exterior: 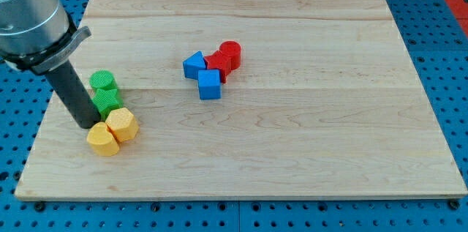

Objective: Push the yellow heart below the yellow hexagon

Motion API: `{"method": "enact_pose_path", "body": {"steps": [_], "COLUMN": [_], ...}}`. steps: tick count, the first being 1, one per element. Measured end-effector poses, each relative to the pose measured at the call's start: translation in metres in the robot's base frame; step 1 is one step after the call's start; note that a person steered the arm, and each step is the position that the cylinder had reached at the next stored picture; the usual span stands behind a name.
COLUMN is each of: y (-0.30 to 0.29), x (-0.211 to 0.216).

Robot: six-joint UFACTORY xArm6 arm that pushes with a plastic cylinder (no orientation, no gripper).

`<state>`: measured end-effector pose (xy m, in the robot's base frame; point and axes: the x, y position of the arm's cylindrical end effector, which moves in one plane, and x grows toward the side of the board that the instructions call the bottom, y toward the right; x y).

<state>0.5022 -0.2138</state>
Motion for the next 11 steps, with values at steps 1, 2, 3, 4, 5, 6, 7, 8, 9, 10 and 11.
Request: {"method": "enact_pose_path", "body": {"steps": [1, 2, 3, 4, 5, 6, 7, 8, 9, 10, 11], "y": [0.000, -0.006, -0.028, -0.048, -0.067, -0.079, -0.082, -0.089, -0.091, -0.091, -0.072], "x": [-0.020, -0.017, -0.007, 0.005, 0.007, 0.007, 0.017, 0.033, 0.033, 0.036, 0.041]}}
